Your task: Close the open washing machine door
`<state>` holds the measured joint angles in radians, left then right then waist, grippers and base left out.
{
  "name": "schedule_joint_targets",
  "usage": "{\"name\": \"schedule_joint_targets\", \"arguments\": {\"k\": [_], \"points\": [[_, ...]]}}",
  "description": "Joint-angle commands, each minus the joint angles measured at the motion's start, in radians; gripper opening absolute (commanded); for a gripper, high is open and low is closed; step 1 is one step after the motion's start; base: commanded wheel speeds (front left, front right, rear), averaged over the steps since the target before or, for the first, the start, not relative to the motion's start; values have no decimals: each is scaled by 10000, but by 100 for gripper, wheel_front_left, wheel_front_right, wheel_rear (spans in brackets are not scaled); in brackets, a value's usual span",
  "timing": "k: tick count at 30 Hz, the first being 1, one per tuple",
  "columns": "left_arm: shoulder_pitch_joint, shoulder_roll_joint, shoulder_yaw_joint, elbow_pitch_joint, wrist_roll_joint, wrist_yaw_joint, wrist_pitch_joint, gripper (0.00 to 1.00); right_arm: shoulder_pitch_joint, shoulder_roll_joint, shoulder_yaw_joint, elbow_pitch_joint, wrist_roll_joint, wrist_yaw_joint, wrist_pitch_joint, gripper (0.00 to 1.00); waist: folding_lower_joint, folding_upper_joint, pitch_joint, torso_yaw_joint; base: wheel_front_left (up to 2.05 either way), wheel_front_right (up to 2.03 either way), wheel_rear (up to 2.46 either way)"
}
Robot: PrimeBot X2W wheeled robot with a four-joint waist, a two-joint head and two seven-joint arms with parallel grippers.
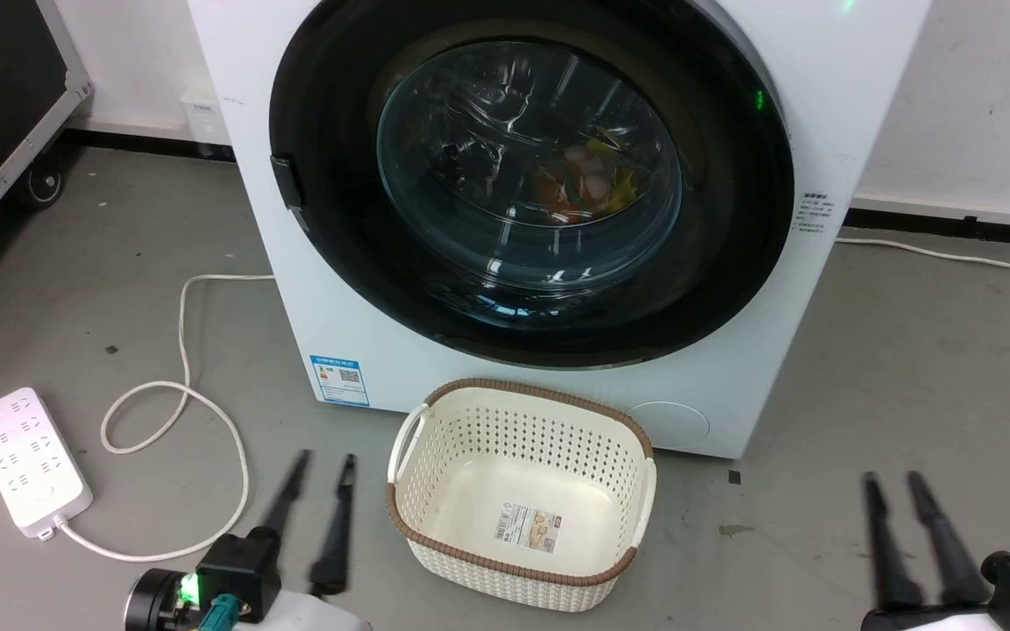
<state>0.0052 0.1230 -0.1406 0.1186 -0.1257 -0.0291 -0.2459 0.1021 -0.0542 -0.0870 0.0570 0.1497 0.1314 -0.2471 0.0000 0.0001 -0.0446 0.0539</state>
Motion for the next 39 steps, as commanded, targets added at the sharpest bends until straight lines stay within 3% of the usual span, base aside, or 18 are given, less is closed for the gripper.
{"name": "schedule_joint_targets", "arguments": {"k": [1, 39], "points": [[0, -3, -8, -2, 2, -1, 4, 0, -1, 0, -3, -1, -2, 0, 4, 0, 0, -1, 1, -1, 0, 0, 0], [-15, -218, 406, -347, 370, 83, 724, 0, -301, 12, 253, -168, -441, -2, 729, 0, 0, -1, 131, -159, 0, 0, 0]]}}
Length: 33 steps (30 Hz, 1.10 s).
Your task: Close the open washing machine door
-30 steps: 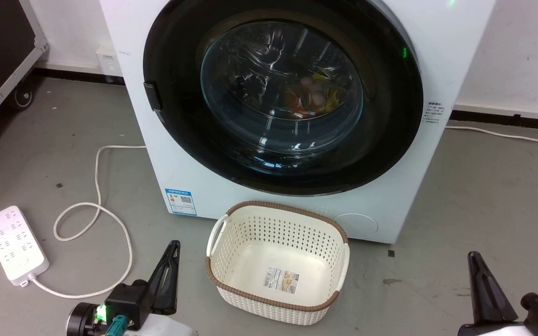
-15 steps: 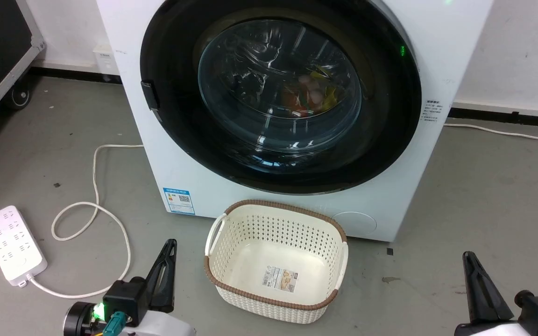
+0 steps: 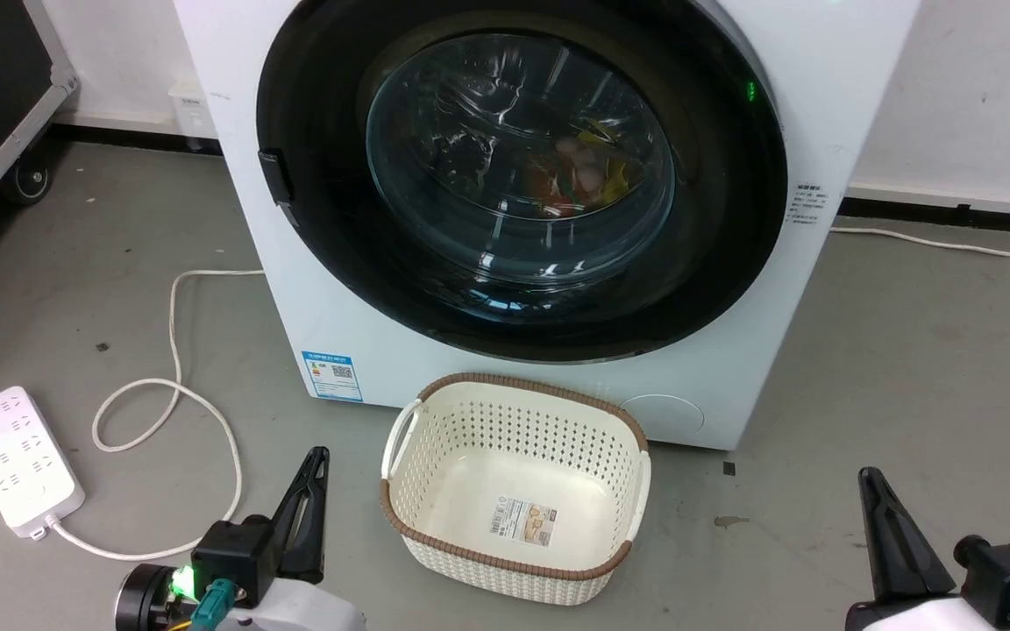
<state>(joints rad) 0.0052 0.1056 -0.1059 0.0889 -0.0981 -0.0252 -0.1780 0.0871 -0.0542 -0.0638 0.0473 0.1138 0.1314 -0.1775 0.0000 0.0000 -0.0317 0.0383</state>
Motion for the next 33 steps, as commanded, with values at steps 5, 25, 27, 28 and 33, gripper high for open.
{"name": "schedule_joint_targets", "arguments": {"k": [5, 25, 27, 28, 33], "points": [[-17, -72, 115, -97, 144, 56, 143, 0, -192, 13, 56, -93, -142, -2, 131, 0, 0, 0, 20, -24, 0, 0, 0], [-26, -188, 342, -287, 345, 103, 537, 0, -355, 19, 196, -184, -381, -4, 526, 0, 0, 0, 92, -110, 0, 0, 0], [-27, -200, 365, -306, 365, 108, 576, 0, -372, 20, 210, -193, -405, -4, 566, 0, 0, 0, 99, -119, 0, 0, 0], [-27, -205, 376, -316, 375, 110, 596, 0, -380, 20, 217, -198, -417, -4, 585, 0, 0, 0, 102, -123, 0, 0, 0], [-29, -234, 433, -363, 425, 122, 693, 0, -420, 22, 252, -221, -477, -4, 683, 0, 0, 0, 120, -145, 0, 0, 0]]}}
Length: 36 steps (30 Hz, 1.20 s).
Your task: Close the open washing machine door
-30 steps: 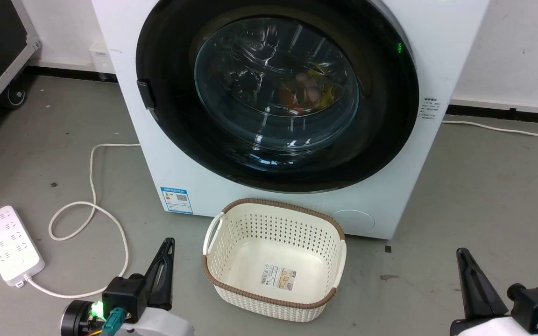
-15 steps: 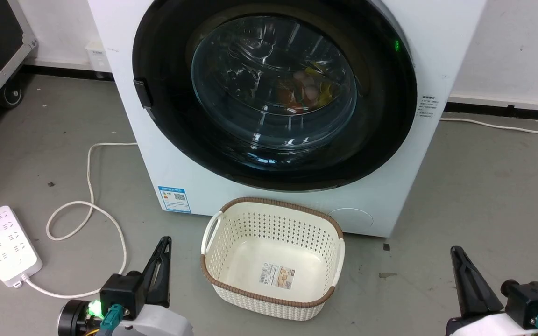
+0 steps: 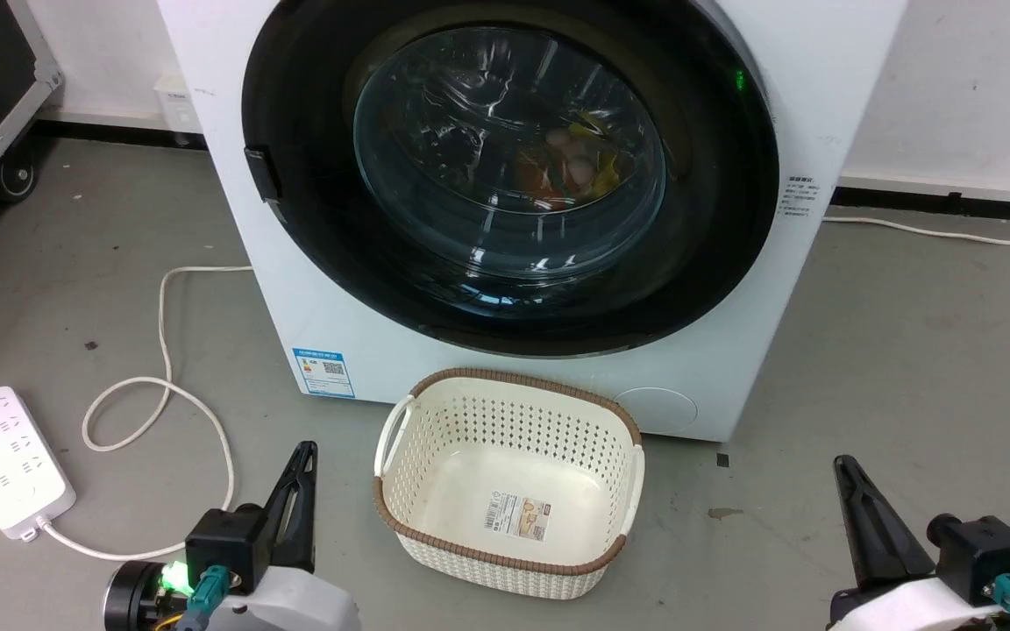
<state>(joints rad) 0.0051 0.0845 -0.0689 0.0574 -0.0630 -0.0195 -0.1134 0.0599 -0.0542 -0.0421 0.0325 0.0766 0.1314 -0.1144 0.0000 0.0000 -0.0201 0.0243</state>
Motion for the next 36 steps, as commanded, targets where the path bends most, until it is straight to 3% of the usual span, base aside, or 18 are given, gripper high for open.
{"name": "schedule_joint_targets", "arguments": {"k": [1, 36], "points": [[-29, -29, 74, -58, 84, 67, 67, 0, -156, 22, 42, -77, -117, -4, 72, 0, 0, 0, 7, -9, 0, 0, 0], [-43, -231, 471, -391, 436, 149, 755, 0, -441, 33, 286, -237, -535, -6, 763, 0, 0, 0, 132, -160, 0, 0, 0]]}}
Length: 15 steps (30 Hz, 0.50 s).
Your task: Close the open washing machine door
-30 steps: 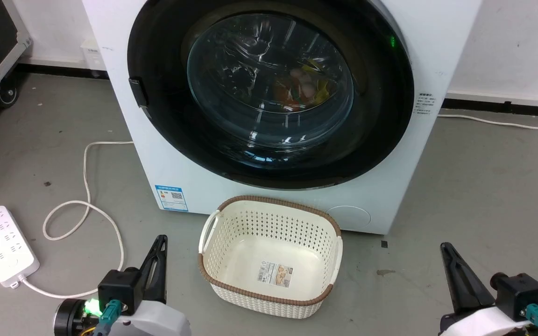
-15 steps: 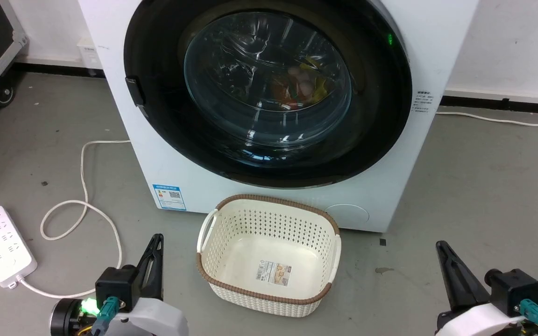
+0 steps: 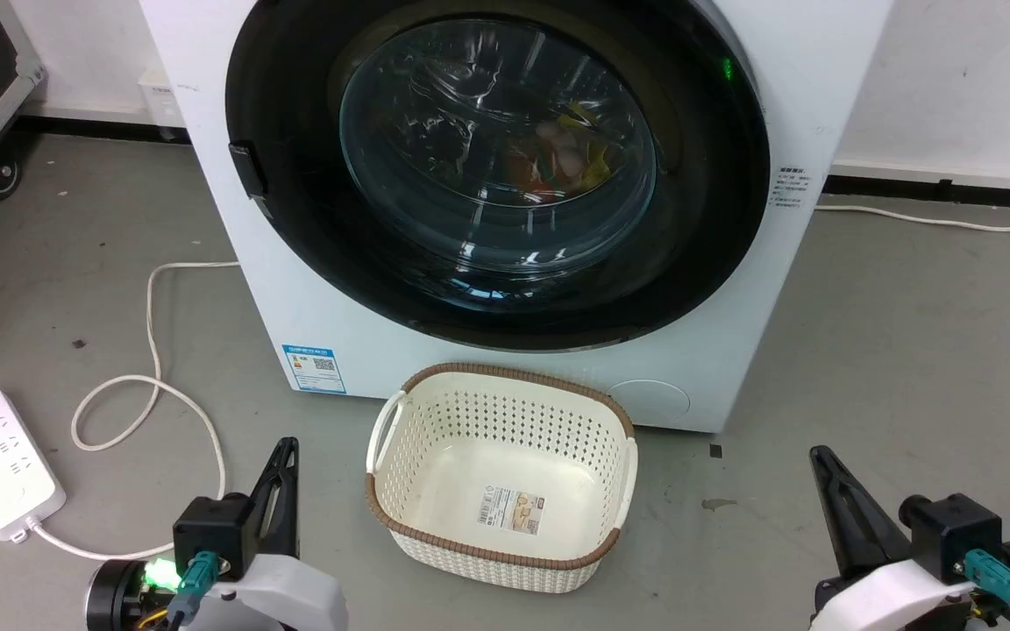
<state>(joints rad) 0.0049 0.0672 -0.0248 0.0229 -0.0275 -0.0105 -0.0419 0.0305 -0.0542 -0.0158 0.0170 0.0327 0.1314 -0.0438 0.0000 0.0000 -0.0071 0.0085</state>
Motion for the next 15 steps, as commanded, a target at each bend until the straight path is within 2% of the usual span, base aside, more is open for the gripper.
{"name": "schedule_joint_targets", "arguments": {"k": [1, 15], "points": [[-41, -58, 30, -46, 81, 59, 40, 0, -148, 33, 23, -82, -96, -6, 57, 0, 0, 0, 2, -2, 0, 0, 0], [-47, -139, 188, -179, 222, 92, 314, 0, -262, 38, 121, -145, -263, -7, 333, 0, 0, 0, 52, -62, 0, 0, 0]]}}
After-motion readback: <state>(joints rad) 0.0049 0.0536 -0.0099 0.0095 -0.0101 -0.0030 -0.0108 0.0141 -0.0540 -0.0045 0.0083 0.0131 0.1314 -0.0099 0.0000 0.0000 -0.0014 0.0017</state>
